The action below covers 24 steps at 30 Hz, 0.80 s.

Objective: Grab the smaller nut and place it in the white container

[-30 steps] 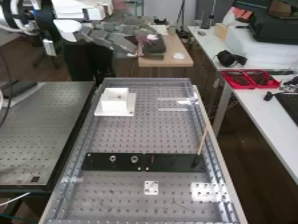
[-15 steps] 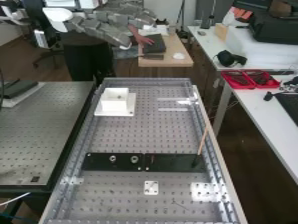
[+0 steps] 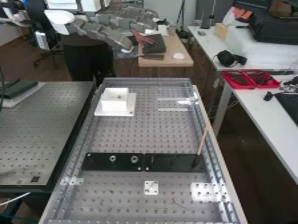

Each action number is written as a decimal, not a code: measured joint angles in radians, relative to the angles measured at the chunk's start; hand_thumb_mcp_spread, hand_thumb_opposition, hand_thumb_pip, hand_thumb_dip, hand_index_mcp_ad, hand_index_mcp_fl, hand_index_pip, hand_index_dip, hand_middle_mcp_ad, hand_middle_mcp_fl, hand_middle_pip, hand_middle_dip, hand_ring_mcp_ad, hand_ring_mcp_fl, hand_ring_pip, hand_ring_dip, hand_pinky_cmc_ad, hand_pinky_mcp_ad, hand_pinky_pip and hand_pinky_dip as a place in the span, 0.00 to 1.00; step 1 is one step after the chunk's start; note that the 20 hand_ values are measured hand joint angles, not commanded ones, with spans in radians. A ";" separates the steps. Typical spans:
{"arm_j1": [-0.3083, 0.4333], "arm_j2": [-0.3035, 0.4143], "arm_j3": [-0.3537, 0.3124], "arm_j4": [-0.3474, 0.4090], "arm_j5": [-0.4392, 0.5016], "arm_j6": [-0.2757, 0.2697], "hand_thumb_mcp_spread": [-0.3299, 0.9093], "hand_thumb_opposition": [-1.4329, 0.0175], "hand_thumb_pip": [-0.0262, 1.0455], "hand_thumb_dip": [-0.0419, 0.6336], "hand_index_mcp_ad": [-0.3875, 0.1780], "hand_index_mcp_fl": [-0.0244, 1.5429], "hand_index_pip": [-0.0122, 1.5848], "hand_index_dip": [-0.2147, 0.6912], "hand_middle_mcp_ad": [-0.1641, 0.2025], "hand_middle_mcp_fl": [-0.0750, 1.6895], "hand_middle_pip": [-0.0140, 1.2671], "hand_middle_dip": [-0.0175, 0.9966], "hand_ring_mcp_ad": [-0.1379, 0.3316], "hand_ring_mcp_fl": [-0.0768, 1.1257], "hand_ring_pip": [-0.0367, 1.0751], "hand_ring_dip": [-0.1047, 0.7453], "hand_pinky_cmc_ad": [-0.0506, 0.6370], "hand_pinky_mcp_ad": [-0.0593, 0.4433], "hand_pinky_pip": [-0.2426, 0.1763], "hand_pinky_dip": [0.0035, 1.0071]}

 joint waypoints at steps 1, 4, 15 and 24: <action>0.000 0.000 0.000 0.000 -0.001 -0.001 0.57 0.48 0.51 0.37 0.47 0.05 0.15 0.32 0.47 0.10 0.11 0.25 0.49 0.06 0.13 0.23 0.57 0.64 0.40 0.45; -0.001 0.001 0.001 0.000 -0.002 -0.002 0.57 0.48 0.51 0.37 0.47 0.05 0.15 0.32 0.47 0.10 0.11 0.25 0.49 0.06 0.13 0.23 0.57 0.64 0.40 0.45; 0.001 -0.005 0.008 -0.017 -0.014 -0.005 0.57 0.48 0.51 0.37 0.47 0.05 0.15 0.32 0.47 0.10 0.11 0.25 0.49 0.06 0.13 0.23 0.57 0.64 0.40 0.45; 0.007 -0.003 0.008 -0.022 -0.011 -0.007 0.57 0.48 0.51 0.36 0.47 0.05 0.15 0.32 0.47 0.10 0.11 0.25 0.49 0.07 0.13 0.23 0.57 0.64 0.40 0.45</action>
